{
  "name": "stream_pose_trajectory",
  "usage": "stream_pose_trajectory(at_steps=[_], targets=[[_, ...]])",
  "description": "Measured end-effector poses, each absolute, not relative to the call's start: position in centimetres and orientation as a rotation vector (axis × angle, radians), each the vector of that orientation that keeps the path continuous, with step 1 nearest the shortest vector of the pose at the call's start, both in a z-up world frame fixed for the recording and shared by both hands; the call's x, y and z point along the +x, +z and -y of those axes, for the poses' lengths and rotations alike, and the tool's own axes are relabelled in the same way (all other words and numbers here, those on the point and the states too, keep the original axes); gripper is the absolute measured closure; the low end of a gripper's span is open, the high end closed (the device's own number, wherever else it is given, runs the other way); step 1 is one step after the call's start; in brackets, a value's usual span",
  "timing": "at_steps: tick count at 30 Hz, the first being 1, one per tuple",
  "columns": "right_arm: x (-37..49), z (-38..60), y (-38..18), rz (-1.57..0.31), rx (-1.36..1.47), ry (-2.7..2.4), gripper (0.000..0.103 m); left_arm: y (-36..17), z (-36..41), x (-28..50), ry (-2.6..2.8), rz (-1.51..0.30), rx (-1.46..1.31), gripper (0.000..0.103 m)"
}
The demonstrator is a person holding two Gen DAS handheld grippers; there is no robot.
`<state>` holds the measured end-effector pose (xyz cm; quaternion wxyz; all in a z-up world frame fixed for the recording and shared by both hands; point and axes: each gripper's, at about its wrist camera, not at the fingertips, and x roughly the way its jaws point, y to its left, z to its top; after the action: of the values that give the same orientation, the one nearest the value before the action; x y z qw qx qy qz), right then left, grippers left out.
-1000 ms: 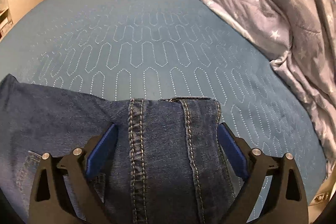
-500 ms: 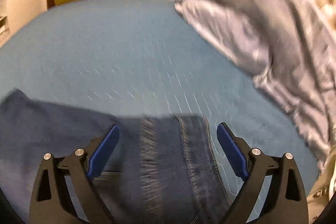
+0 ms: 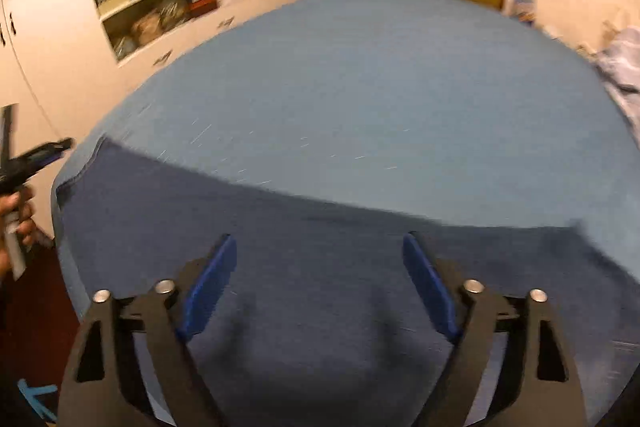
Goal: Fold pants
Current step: 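Move both open tools to the leg hem end of the jeans, then grasp the jeans leg hem with the left tool while the right approaches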
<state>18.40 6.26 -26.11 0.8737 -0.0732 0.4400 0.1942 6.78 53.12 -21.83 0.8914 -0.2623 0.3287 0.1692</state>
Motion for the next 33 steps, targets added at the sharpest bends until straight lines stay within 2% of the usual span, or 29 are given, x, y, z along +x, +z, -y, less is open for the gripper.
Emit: stream_pose_trajectory(at_steps=[2, 7, 15, 19, 33], targets=[[19.2, -9.3, -28.1, -0.954, -0.177, 0.409, 0.030, -22.6, -52.7, 4.0, 0.283, -0.684, -0.619, 0.047], [20.5, -11.5, -31.5, -0.992, -0.225, 0.324, 0.029, -27.1, -54.0, 2.2, 0.060, -0.637, -1.005, 0.049], [20.7, -13.3, -32.0, -0.961, -0.287, 0.288, 0.024, -29.4, -52.5, 5.3, 0.017, -0.650, -1.087, 0.048], [20.8, -13.5, -32.3, -0.956, -0.286, 0.264, 0.019, -30.3, -52.5, 4.1, 0.019, -0.622, -1.179, 0.049], [21.0, -12.8, -32.5, -0.952, -0.256, 0.250, 0.015, -30.2, -53.9, 7.2, 0.062, -0.599, -1.243, 0.050]])
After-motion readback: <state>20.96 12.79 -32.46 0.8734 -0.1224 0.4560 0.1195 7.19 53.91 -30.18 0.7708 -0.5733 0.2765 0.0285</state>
